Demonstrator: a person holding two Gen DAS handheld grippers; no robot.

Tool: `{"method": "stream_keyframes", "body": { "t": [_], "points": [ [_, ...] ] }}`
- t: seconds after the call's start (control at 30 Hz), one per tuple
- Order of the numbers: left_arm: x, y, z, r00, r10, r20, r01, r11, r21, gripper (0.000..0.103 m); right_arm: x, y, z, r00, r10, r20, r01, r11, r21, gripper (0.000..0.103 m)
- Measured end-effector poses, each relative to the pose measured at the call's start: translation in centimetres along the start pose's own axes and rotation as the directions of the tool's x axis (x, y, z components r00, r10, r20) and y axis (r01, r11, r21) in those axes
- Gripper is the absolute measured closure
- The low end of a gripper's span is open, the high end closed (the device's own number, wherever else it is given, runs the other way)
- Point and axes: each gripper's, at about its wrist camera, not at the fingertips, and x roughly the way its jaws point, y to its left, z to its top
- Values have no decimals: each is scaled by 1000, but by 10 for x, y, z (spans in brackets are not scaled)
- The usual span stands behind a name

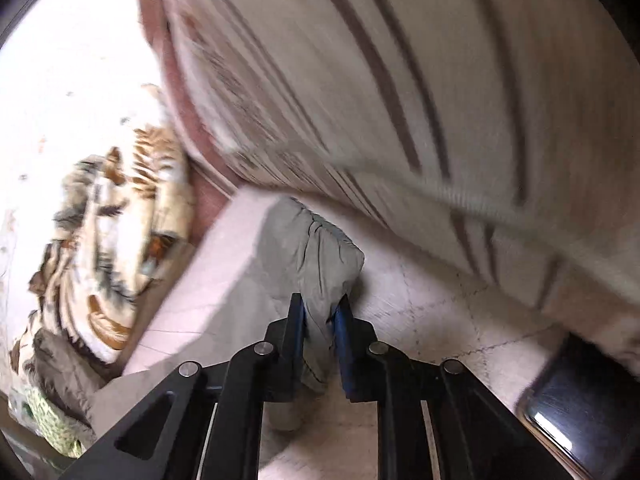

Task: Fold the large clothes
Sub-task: 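Grasp the sleeve cuff with the right tool and lift it, then fold the held sleeve across the jacket body and open the right tool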

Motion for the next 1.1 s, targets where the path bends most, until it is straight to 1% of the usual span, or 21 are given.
{"method": "stream_keyframes", "body": {
  "t": [0.07,0.17,0.2,0.27,0.3,0.47,0.57,0.6,0.63,0.7,0.83,0.87,0.93,0.97,1.03,1.1],
  "points": [
    [-3,4,0,1000,5,9,-4,1000,-11,0,-28,17,6,999,16,44,-14,999,-41,88],
    [-7,9,1,1000,11,18,-10,999,-30,0,-69,41,15,994,62,86,-55,995,-84,89],
    [-9,12,2,1000,12,21,-11,999,-39,0,-88,57,20,991,84,103,-73,991,-114,89],
    [-12,16,3,1000,14,24,-12,998,-56,0,-115,78,24,985,119,123,-100,984,-150,89],
    [-14,19,3,1000,14,28,-13,998,-65,0,-133,95,27,981,142,134,-117,977,-177,89],
    [-23,36,3,999,21,45,-16,995,-100,0,-192,168,26,958,249,142,-204,941,-270,89],
    [-29,49,3,998,28,55,-21,993,-120,0,-221,214,11,941,317,120,-262,904,-337,89],
    [-31,54,2,998,32,57,-24,992,-126,0,-229,222,4,937,331,112,-273,894,-356,89],
    [-34,60,1,998,35,61,-27,990,-138,0,-239,243,-8,930,355,94,-294,873,-388,89],
    [-38,73,-1,997,36,64,-26,987,-161,0,-249,271,-29,919,392,52,-333,839,-431,89],
    [-45,98,-7,997,45,70,-31,980,-198,0,-255,324,-83,895,443,-40,-402,767,-500,89],
    [-46,104,-9,996,49,71,-34,978,-206,0,-254,338,-101,890,450,-72,-418,745,-519,89],
    [-47,111,-13,996,54,71,-37,974,-221,0,-247,362,-136,883,448,-137,-443,703,-557,89],
    [-47,114,-16,997,49,66,-33,973,-231,0,-243,368,-148,882,444,-156,-448,689,-571,89],
    [-46,118,-19,997,45,55,-31,970,-241,0,-229,389,-194,878,426,-217,-462,641,-613,89],
    [-46,121,-22,998,29,48,-15,965,-261,0,-213,395,-226,872,410,-268,-481,614,-625,89]
  ]
}}
